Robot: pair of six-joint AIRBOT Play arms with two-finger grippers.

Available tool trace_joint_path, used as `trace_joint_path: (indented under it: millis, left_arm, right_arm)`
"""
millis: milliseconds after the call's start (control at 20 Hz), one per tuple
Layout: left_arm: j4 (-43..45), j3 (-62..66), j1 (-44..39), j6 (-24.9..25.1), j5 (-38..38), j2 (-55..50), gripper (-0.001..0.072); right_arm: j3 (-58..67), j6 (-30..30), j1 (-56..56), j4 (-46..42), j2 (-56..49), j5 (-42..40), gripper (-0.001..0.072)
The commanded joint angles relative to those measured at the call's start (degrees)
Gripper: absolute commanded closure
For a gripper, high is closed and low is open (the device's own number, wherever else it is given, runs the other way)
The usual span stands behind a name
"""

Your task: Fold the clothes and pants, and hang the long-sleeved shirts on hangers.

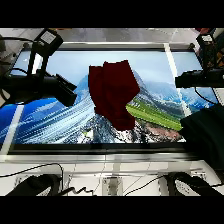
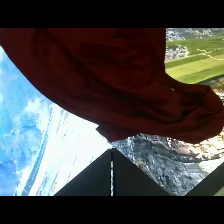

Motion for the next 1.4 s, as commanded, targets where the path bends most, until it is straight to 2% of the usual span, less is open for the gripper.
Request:
trace_joint_path:
  millis: [0, 750, 1000, 1150, 1200, 1250, 1300, 1350]
  left_arm:
    - [0.02, 0.00, 0.02, 0.02, 0.00, -0.02, 0.0698]
    - [0.02, 0.00, 0.02, 0.02, 0.02, -0.02, 0.0697]
    - [-0.02, 0.00, 0.00, 0.00, 0.00, -0.02, 0.0698]
    - [-0.02, 0.00, 0.00, 0.02, 0.04, -0.02, 0.0697]
    - [-0.02, 0.00, 0.00, 0.02, 0.04, -0.07, 0.0698]
    - [-0.02, 0.00, 0.00, 0.02, 0.02, -0.20, 0.0697]
    - [-0.02, 0.00, 0.02, 0.02, 0.00, -0.44, 0.0697]
    - [-0.02, 0.00, 0.00, 0.02, -0.02, -0.81, 0.0698]
  right_arm:
    - [0.04, 0.02, 0.04, 0.00, -0.02, 0.02, 0.0695]
    - [-0.92, 0.42, -0.02, -1.62, -0.74, -0.76, 0.0695]
    - [-16.94, -3.74, 0.00, 0.15, -3.54, 3.15, 0.0697]
    - [-29.73, -6.19, 0.00, 11.85, -6.71, 0.20, 0.0695]
    - [-32.63, -6.19, 0.04, 17.00, -7.82, -2.45, 0.0615]
    - [-34.86, -6.19, 0.07, 22.86, -9.11, -5.60, 0.0351]
    - [-35.93, -6.19, 0.07, 28.00, -10.62, -7.78, 0.0190]
    - [-36.00, -6.19, 0.07, 32.44, -12.79, -9.25, 0.0189]
